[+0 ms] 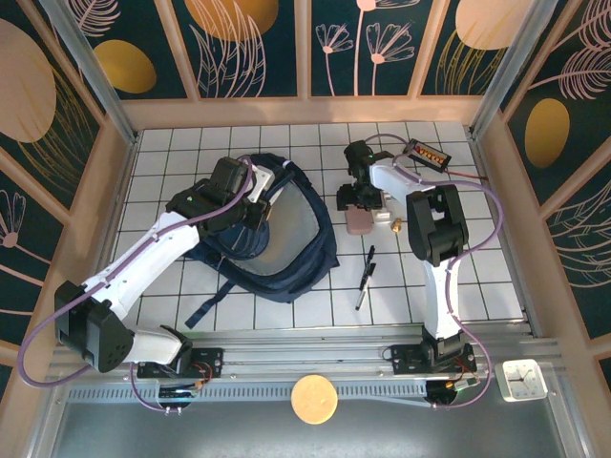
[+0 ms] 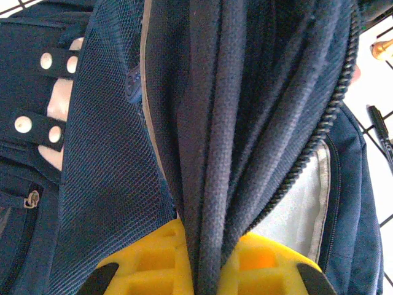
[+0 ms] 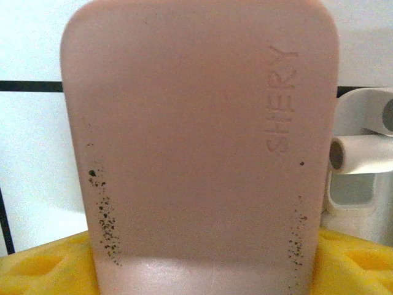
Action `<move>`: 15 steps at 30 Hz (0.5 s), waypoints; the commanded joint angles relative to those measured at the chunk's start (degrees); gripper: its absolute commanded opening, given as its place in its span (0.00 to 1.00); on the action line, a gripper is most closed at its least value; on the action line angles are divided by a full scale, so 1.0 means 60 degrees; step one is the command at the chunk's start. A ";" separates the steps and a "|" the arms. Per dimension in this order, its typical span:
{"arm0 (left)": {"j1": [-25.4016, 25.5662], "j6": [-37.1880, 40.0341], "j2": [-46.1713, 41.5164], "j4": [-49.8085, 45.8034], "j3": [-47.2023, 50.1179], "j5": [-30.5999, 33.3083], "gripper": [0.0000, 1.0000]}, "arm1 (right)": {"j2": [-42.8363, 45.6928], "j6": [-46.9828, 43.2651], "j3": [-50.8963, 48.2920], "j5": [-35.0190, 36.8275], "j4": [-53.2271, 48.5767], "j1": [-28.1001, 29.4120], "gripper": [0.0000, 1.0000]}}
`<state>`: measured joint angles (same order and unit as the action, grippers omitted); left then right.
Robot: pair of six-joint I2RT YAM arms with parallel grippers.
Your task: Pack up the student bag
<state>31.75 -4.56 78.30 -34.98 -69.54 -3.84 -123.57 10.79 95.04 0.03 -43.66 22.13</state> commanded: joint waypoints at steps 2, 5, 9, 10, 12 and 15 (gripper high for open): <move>-0.0032 0.0101 -0.0466 0.0672 -0.0056 -0.0371 0.00 | -0.0188 0.0043 0.0258 0.0097 -0.0210 0.0062 0.68; -0.0032 0.0111 -0.0431 0.0695 -0.0070 -0.0393 0.00 | -0.0001 0.0132 0.0268 0.0022 -0.0267 0.0072 0.66; -0.0047 0.0005 -0.0409 0.0818 -0.0114 -0.0541 0.00 | 0.0831 0.0277 0.0247 -0.0471 -0.0355 0.0027 0.65; -0.0048 -0.0050 -0.0426 0.0905 -0.0114 -0.0626 0.00 | 0.1130 0.0351 0.0193 -0.0739 -0.0370 -0.0016 0.65; -0.0054 -0.0132 -0.0413 0.1012 -0.0125 -0.0761 0.00 | 0.1775 0.0545 0.0052 -0.1334 -0.0412 -0.0137 0.65; -0.0062 -0.0234 -0.0375 0.1075 -0.0213 -0.0937 0.00 | 0.2845 0.0917 -0.0244 -0.2307 -0.0449 -0.0249 0.64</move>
<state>31.38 -5.04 78.04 -34.63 -69.45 -5.58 -116.36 13.15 93.86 -6.81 -44.91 21.65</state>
